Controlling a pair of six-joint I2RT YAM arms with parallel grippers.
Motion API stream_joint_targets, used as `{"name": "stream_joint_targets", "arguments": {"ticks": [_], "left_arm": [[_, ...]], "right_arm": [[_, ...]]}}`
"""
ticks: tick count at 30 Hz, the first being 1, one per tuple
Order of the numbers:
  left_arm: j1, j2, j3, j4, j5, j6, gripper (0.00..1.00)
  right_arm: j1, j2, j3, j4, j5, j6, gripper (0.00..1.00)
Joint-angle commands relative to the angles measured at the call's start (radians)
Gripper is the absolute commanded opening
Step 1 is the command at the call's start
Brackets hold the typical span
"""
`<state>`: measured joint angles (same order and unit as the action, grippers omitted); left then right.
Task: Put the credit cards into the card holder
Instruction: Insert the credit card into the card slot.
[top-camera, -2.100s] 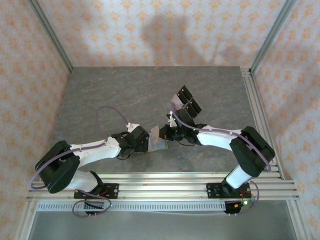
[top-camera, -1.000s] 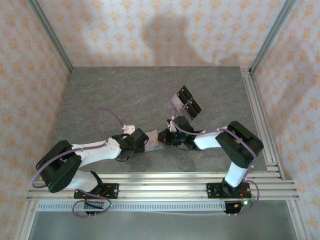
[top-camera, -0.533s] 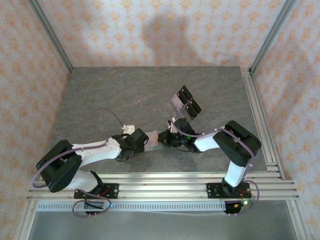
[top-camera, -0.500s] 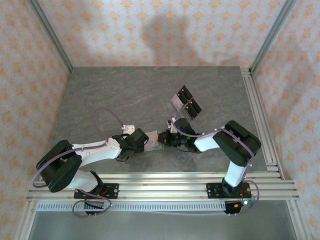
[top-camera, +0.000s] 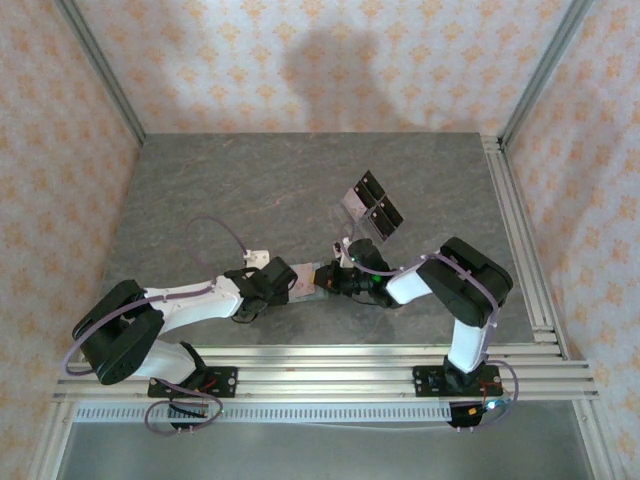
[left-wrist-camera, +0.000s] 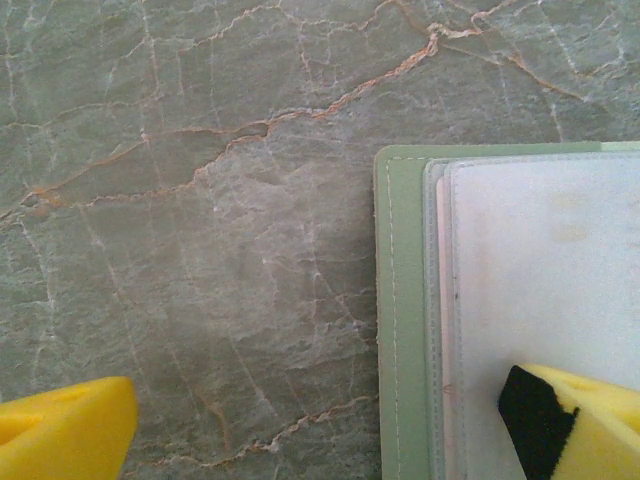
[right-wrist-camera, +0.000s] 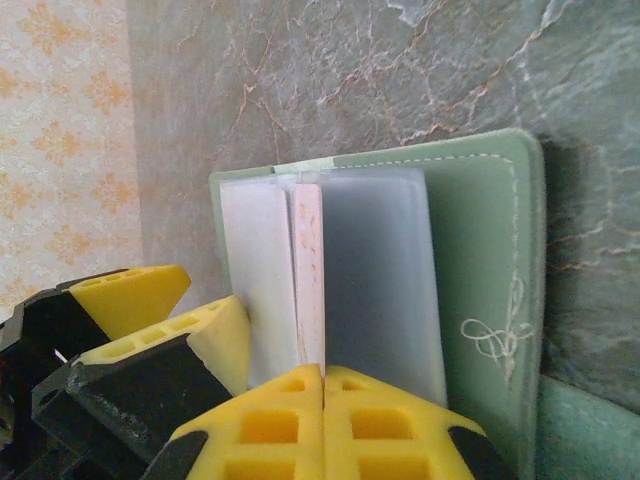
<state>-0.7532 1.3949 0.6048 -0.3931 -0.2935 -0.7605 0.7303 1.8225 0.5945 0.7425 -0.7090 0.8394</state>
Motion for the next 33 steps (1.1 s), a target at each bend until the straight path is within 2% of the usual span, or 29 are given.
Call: {"name": "stream_joint_targets", "arguments": {"ticks": [1,19,33], "left_arm": [[-0.006,0.016,-0.036,-0.043,-0.014,-0.003,0.96],[-0.006,0.012,-0.041,-0.042,-0.013,-0.003,0.96],[-0.006,0.006,-0.043,-0.042,-0.015,-0.003,0.96]], "right_arm": [[0.007,0.022,0.007,0.029,-0.011,0.006,0.0],[0.023,0.073,0.059,0.025,-0.059,0.016,0.0],[0.023,0.02,0.006,-0.025,-0.036,-0.019,0.0]]}}
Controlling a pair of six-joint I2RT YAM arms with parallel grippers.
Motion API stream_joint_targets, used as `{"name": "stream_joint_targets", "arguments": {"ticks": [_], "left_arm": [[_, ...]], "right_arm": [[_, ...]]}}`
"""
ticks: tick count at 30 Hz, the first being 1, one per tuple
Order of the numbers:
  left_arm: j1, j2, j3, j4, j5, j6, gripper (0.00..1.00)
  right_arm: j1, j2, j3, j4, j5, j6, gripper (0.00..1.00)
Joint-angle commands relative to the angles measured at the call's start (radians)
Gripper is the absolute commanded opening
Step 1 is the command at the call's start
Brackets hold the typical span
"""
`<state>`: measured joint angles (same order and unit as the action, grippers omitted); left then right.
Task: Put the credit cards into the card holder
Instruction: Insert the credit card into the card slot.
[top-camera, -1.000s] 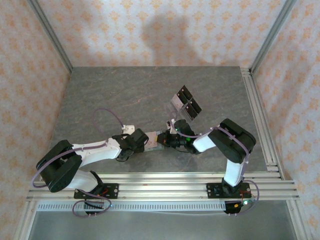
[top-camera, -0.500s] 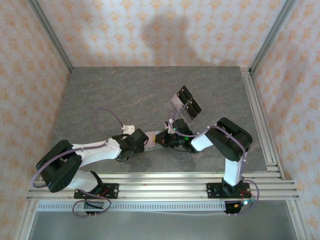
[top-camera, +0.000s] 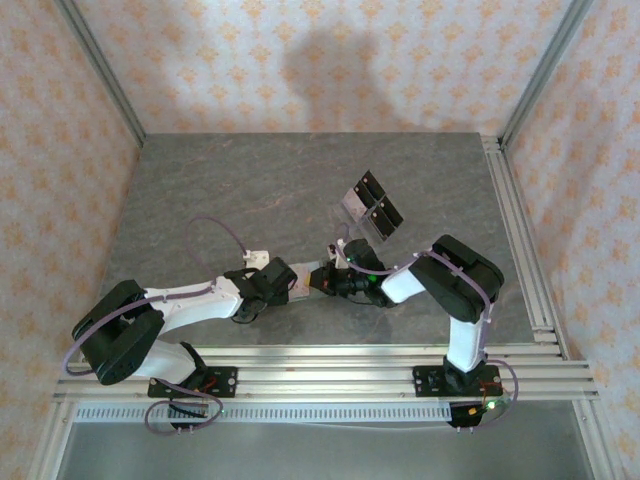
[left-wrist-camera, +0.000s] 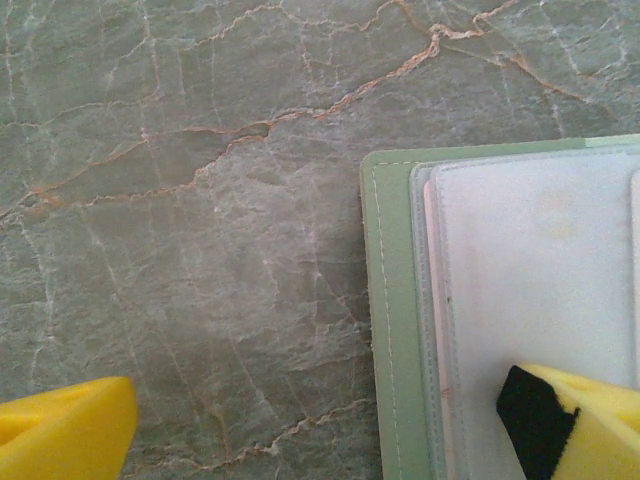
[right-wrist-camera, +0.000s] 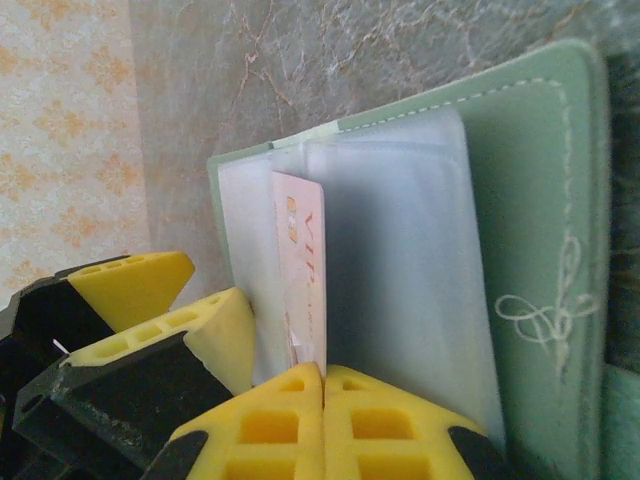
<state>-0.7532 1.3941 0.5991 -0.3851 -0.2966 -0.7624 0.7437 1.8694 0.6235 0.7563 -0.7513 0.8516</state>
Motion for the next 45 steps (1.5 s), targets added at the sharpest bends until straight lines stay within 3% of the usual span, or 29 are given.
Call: {"name": "stream_joint_targets", "arguments": {"ticks": [1,21,31,39,45], "left_arm": [[-0.006,0.006,-0.038,-0.05,-0.012,-0.002,0.96],[-0.006,-0.006,-0.042,-0.046,-0.007,-0.002,0.96],[0.007,-0.124,0.028,-0.154,-0.059,-0.053,0.98],[0.068,-0.162,0.058,-0.228,-0.068,-0.064,0.98],[0.1,-0.172,0.036,-0.213,-0.052,-0.064,0.99]], "right_arm": [[0.009,-0.027,-0.019,-0.042,0.007,-0.032,0.0],[0.025,0.06,0.113,-0.122,-0.033,-0.048,0.0],[0.025,0.046,0.148,-0.216,-0.025,-0.087,0.0],[0.026,-0.025,0.183,-0.388,0.01,-0.166,0.34],[0.025,-0.112,0.277,-0.692,0.09,-0.309,0.45]]}}
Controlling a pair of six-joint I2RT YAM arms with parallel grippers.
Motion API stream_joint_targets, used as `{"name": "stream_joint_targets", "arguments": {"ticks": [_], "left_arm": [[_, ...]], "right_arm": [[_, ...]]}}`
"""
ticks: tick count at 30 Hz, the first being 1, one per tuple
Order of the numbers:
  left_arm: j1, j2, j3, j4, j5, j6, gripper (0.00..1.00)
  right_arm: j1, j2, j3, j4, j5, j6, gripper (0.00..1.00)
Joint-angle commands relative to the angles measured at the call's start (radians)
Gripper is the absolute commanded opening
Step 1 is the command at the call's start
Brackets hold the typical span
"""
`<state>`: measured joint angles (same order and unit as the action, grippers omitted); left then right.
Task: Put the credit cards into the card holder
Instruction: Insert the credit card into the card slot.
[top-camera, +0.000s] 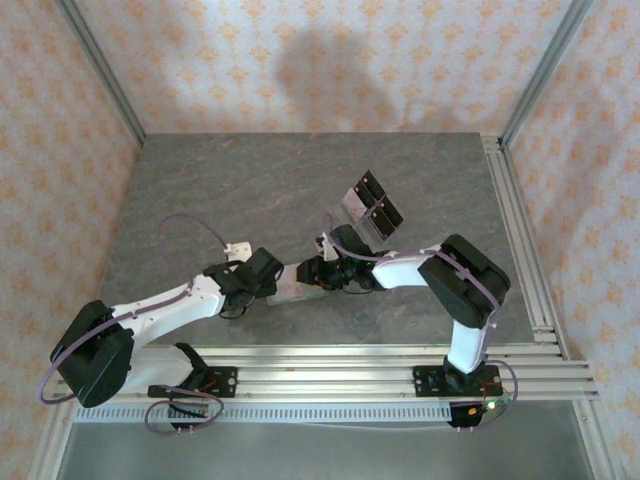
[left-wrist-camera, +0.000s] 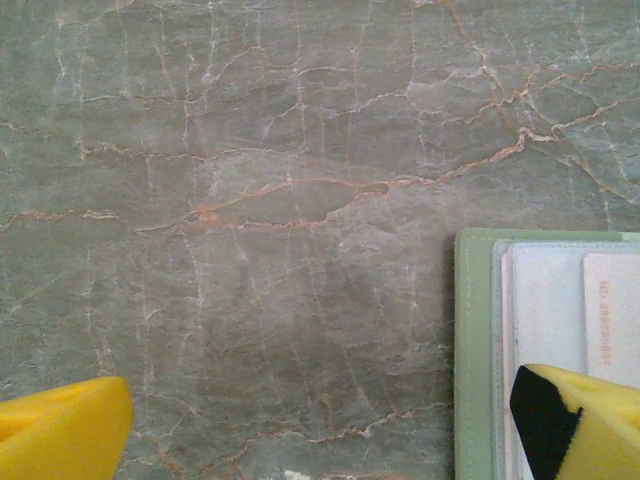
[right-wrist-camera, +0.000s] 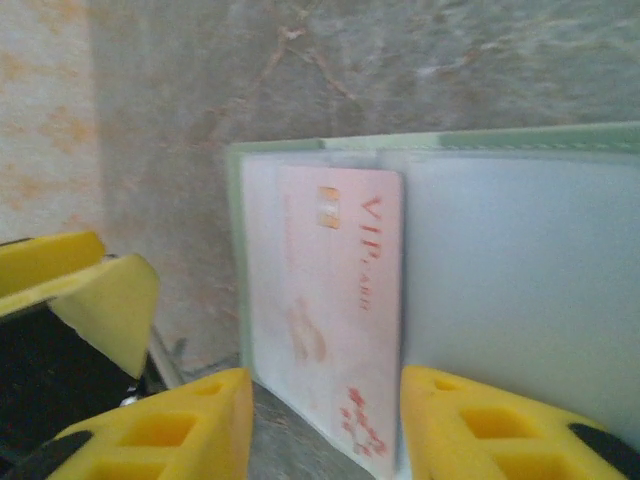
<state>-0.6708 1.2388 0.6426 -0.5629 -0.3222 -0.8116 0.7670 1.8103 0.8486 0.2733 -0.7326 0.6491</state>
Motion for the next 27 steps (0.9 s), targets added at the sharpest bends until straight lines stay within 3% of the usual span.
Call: {"name": "stream_joint_targets", "arguments": {"ticks": [1,5,12,27], "left_arm": [[0.022,-0.018,-0.011,-0.032,-0.024,-0.013,0.99],[0.039,-0.012,-0.022,-0.024,-0.017,-0.01,0.99],[0.062,0.003,-0.072,-0.007,0.0,-0.019,0.99],[0.068,0.061,-0.104,0.044,0.035,-0.018,0.98]], "right_arm": [[0.002,-0.061,0.066,-0.245,0.083,-0.125,0.46],[0.002,-0.069,0.126,-0.357,0.121,-0.177,0.43],[0.006,-0.008,0.212,-0.444,0.13,-0.216,0.12],[0.018,0.125,0.331,-0.532,0.141,-0.259,0.05]]}}
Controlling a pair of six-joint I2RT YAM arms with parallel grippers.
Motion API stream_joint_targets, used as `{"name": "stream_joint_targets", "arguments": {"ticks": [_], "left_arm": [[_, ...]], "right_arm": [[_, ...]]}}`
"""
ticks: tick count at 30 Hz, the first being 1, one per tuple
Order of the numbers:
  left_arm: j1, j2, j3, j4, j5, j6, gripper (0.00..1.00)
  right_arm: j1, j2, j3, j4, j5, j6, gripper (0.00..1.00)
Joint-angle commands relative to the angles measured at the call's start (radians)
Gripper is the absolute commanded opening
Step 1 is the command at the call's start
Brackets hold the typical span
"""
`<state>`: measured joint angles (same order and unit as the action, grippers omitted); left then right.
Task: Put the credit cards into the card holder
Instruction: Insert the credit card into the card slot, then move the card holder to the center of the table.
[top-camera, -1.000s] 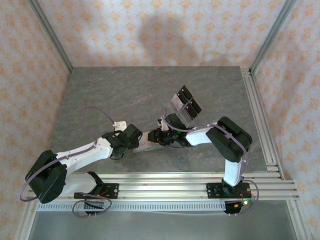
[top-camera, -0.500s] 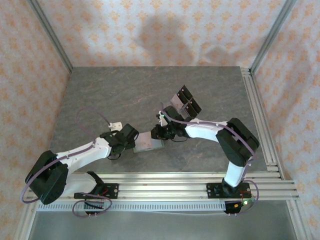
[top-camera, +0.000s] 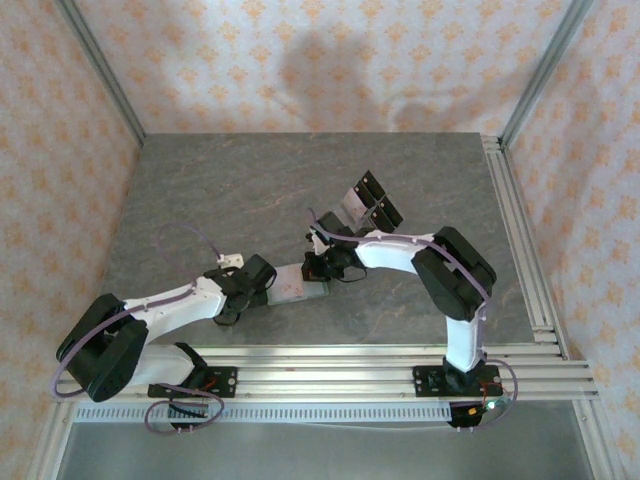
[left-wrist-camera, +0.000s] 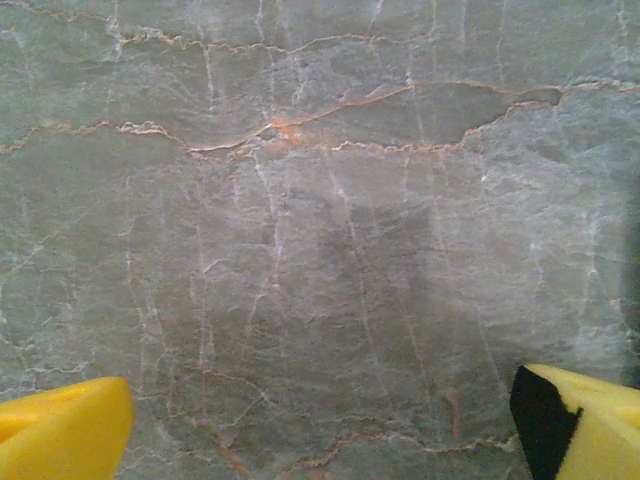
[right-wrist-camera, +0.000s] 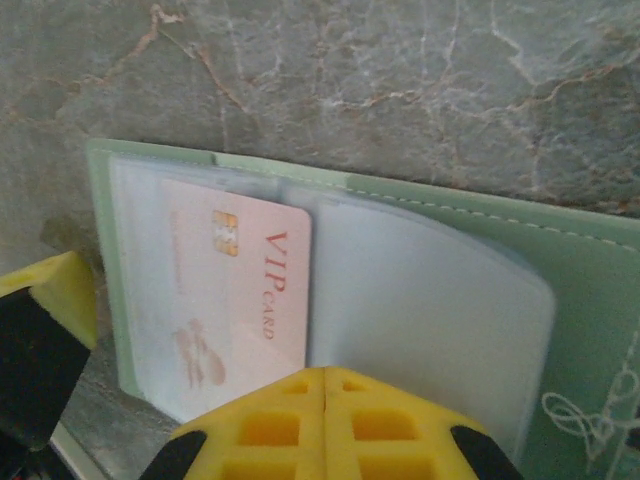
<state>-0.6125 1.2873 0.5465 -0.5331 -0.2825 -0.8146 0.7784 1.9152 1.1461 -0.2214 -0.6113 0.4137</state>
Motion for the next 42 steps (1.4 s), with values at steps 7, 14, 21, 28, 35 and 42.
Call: {"name": "stream_joint_targets", "arguments": {"ticks": [7,14,21,28,35,42], "left_arm": [[0.01,0.043,-0.005,0.034,0.012,-0.017,0.98],[0.01,0.069,-0.007,0.058,0.029,-0.018,0.98],[0.01,0.074,-0.007,0.065,0.035,-0.014,0.98],[0.009,0.082,-0.005,0.068,0.038,-0.011,0.97],[0.01,0.09,0.004,0.068,0.037,-0.006,0.98],[0.01,0.096,0.027,0.063,0.031,0.012,0.98]], "right_arm": [[0.021,0.054,0.075,-0.072,0.013,-0.039,0.05],[0.044,0.083,0.131,-0.128,0.007,-0.063,0.05],[0.071,0.121,0.208,-0.184,-0.006,-0.088,0.05],[0.084,0.136,0.241,-0.227,0.002,-0.116,0.05],[0.045,0.064,0.165,-0.2,0.076,-0.103,0.11],[-0.012,0.025,0.075,-0.178,0.099,-0.101,0.11]]}}
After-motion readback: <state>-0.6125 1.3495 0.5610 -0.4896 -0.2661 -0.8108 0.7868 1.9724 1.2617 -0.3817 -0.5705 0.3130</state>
